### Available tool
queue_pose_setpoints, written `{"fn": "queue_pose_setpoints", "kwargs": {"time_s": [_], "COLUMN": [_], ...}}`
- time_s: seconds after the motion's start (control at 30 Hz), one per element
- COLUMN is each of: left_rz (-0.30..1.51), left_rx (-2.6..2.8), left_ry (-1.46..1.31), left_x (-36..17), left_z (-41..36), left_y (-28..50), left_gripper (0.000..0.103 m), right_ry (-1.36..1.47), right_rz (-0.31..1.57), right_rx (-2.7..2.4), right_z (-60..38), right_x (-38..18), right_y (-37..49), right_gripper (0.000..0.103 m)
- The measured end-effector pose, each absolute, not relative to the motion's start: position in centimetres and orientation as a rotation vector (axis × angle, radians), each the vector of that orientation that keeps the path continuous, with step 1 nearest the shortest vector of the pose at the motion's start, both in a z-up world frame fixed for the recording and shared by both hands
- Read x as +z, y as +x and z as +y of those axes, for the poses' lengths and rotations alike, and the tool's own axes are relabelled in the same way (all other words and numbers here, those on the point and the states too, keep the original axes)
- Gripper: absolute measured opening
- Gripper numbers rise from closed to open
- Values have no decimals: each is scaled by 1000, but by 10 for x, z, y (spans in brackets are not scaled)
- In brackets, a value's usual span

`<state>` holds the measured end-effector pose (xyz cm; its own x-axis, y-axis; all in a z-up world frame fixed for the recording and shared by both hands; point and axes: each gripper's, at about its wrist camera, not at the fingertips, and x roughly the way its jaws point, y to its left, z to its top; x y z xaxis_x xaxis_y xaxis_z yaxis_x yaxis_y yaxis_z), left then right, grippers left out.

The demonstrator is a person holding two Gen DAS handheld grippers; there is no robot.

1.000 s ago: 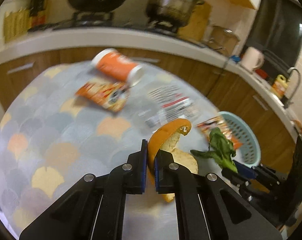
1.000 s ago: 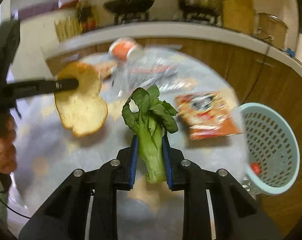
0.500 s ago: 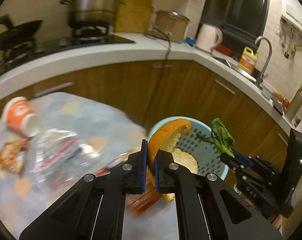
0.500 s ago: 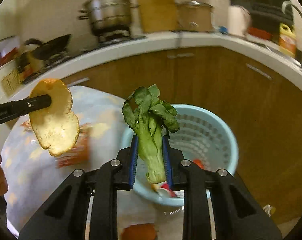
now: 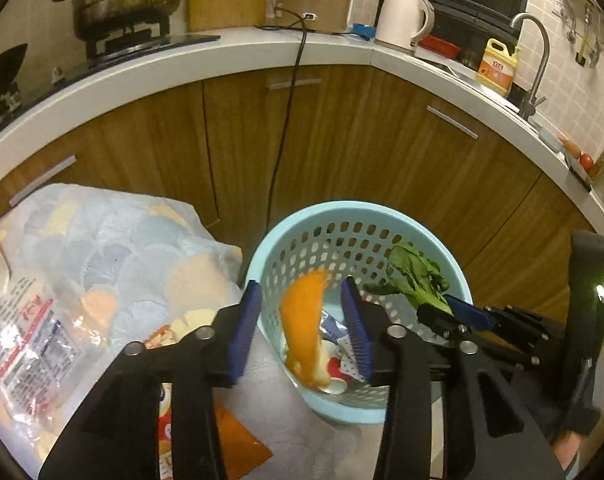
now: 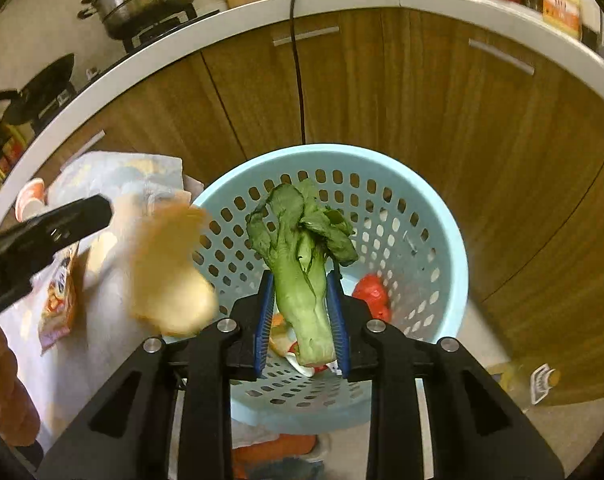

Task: Collect trash
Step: 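Carry the peel and bok choy over the basket and release both, then move both tools back over the table toward the plastic bag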

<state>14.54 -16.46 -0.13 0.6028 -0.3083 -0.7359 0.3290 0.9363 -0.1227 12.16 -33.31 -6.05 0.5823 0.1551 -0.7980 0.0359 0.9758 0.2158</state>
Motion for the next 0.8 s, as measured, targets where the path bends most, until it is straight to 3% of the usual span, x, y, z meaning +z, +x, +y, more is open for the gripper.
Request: {"fn": "queue_pose_setpoints", "kwargs": {"time_s": [0.4, 0.63, 0.77, 0.8], "left_rz": [782, 717, 691, 695], "left_rx": [-371, -319, -241, -221], "left_ry": [1, -41, -72, -99], "left_x": [18, 35, 39, 37], "left_z": [-139, -87, -40, -24], "left_y": [119, 93, 77, 72], "left_gripper": [48, 48, 57, 59], "right_ry": [211, 144, 102, 89], "right_rz": [902, 822, 796, 789], "right_rx": [105, 193, 266, 280], "right_z": [-320, -277, -240, -232], "right_x": [-35, -5, 0, 0], "right_y": [101, 83, 75, 73], "right_gripper": [24, 25, 35, 45]}}
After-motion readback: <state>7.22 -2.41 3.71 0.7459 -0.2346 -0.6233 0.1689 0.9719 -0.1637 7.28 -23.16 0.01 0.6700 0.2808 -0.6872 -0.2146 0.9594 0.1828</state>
